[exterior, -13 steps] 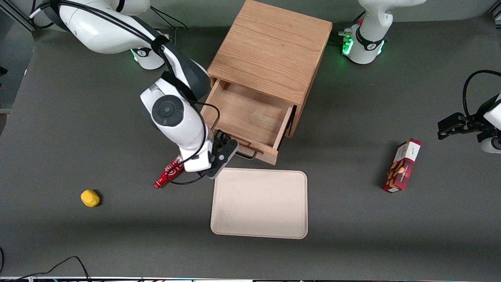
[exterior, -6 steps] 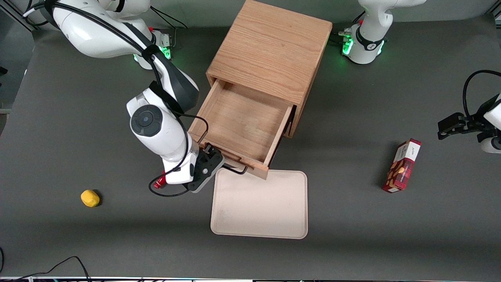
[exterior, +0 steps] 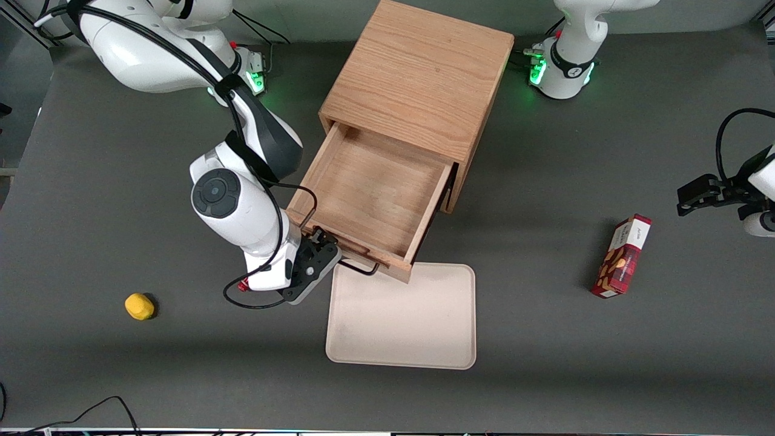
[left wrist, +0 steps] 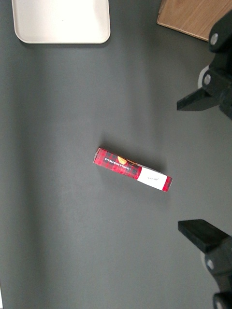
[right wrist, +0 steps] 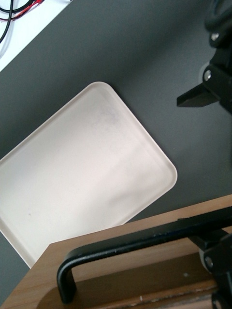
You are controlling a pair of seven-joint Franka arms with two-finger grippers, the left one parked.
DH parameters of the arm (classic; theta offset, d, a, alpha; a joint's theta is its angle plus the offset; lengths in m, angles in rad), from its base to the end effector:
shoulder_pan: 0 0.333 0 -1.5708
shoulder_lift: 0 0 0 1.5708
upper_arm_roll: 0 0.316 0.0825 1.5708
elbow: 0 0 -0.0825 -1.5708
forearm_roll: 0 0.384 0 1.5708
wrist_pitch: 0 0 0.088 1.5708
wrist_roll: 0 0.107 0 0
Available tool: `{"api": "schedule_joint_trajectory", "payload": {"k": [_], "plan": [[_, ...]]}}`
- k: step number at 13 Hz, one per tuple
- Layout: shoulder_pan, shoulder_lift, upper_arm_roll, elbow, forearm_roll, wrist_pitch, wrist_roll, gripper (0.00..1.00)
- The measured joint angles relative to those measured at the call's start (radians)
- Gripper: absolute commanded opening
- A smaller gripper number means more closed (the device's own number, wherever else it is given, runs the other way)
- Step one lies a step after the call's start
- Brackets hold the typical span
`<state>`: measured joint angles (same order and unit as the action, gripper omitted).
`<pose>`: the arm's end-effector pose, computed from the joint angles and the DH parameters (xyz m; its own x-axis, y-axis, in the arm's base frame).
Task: Open upper drawer
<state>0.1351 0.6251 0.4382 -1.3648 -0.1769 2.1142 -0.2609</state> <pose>0.6571 0.3297 0.3954 0.6747 0.7116 0.1958 0.7302 -0.6823 -0.0364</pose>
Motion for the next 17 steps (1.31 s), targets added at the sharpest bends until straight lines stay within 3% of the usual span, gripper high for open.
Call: {"api": "schedule_joint_trajectory", "payload": {"k": [11,17], "plan": [[-0.001,0.007,-0.041,0.023,0.254,0.009,-0.009,1.00],[-0.008,-0.010,-0.044,0.064,0.267,-0.041,-0.006,1.00]]}}
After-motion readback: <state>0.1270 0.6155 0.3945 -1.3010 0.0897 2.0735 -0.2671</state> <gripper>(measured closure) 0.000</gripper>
